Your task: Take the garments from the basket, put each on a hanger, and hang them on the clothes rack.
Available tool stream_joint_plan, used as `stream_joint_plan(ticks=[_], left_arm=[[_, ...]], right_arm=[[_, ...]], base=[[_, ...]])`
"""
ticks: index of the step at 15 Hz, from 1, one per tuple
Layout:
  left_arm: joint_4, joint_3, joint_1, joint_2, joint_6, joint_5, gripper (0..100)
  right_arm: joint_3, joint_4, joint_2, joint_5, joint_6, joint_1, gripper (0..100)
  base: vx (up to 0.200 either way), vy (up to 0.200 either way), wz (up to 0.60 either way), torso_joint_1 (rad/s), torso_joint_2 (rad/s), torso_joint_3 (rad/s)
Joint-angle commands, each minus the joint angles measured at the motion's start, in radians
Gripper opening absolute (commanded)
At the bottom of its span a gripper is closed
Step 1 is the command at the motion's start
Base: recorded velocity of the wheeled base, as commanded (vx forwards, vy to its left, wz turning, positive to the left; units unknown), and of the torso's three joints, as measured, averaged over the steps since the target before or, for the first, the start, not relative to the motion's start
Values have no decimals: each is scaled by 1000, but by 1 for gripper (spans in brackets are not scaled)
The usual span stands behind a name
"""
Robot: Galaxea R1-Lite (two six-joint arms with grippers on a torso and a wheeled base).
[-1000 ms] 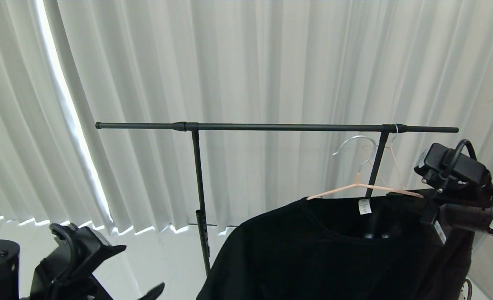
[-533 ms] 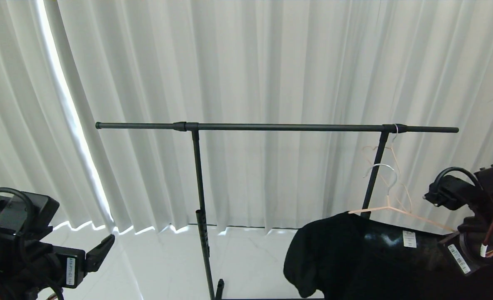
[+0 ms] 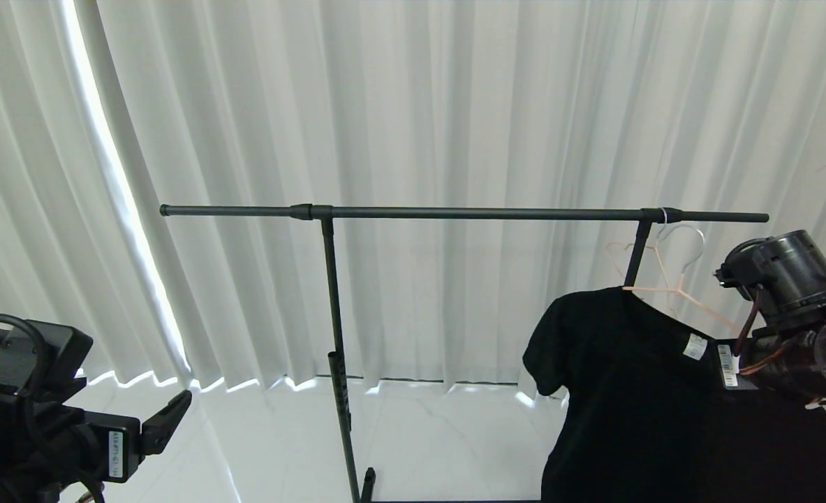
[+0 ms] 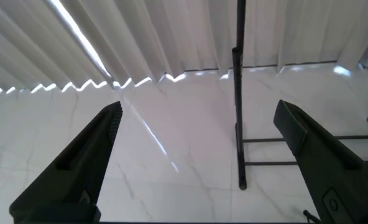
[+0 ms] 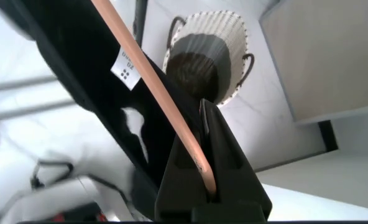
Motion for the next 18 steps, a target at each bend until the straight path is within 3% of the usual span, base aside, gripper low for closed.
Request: stream_joint_plan(ticks=[1, 3, 6, 18], left_arm=[[-1, -3, -28, -15, -3, 0, 100], [0, 2, -76, -38, -1, -2, 100], [0, 8, -137, -44, -1, -3, 100], [0, 8, -202, -44, 2, -3, 100]], right_arm=[[-38, 1, 34, -3, 15, -4, 0], [-61, 1, 31, -6, 21, -4, 0], [-70, 1, 29, -36, 21, -4, 0], [-70, 1, 17, -39, 20, -1, 0]], base=[[0, 0, 0, 0, 0, 0], [0, 0, 0, 0, 0, 0], [200, 0, 0, 4, 1, 1], [183, 0, 0, 1, 1, -1]])
